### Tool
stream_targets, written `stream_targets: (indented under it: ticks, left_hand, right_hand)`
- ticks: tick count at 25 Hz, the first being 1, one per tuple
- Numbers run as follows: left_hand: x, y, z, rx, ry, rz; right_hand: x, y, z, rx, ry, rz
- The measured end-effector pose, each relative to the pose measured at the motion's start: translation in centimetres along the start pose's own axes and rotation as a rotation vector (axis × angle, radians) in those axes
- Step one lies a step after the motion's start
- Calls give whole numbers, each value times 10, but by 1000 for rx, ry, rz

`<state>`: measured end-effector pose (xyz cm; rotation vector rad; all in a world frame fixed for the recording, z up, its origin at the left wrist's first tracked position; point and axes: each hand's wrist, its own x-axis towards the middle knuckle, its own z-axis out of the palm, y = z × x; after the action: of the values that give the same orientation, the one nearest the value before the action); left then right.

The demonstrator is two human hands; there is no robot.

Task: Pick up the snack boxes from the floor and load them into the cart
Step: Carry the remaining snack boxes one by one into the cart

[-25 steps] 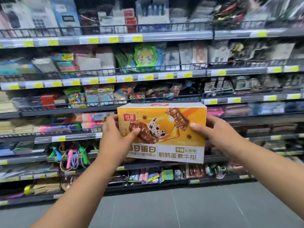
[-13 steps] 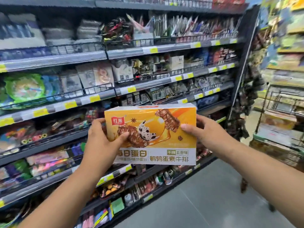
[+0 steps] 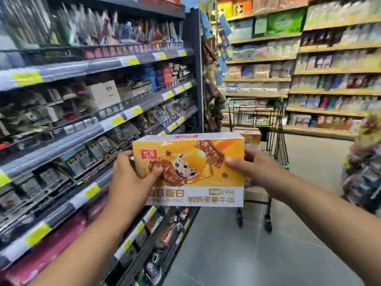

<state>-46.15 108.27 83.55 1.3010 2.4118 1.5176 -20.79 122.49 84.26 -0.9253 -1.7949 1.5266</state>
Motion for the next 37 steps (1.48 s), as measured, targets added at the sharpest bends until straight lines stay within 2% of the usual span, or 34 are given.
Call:
stream_targets:
  ticks: [3,8,16,24,28,33,37]
  left_hand:
    - [42,13,73,-41,-117,24]
    - [110,44,199,-68,-168,101]
    - [226,91,379,-53,-169,67]
    - [363,64,521,96,-336,254]
    - [409,41,593,106,-450,244]
    - [425,22,665,143,-598,182]
    - [437,17,721,183,-590,175]
  right_hand:
    - [30,18,-46,-12,116,46]
    - [105,45,-134,-57,235,70]
    - [272,78,-263,-93,267,68]
    - [434,144,-314,-213,420,140]
    - [494,192,-330,-202,509,230]
    - [538,241,-362,-299,524,326]
    - [578,273,-399,-324,483,363]
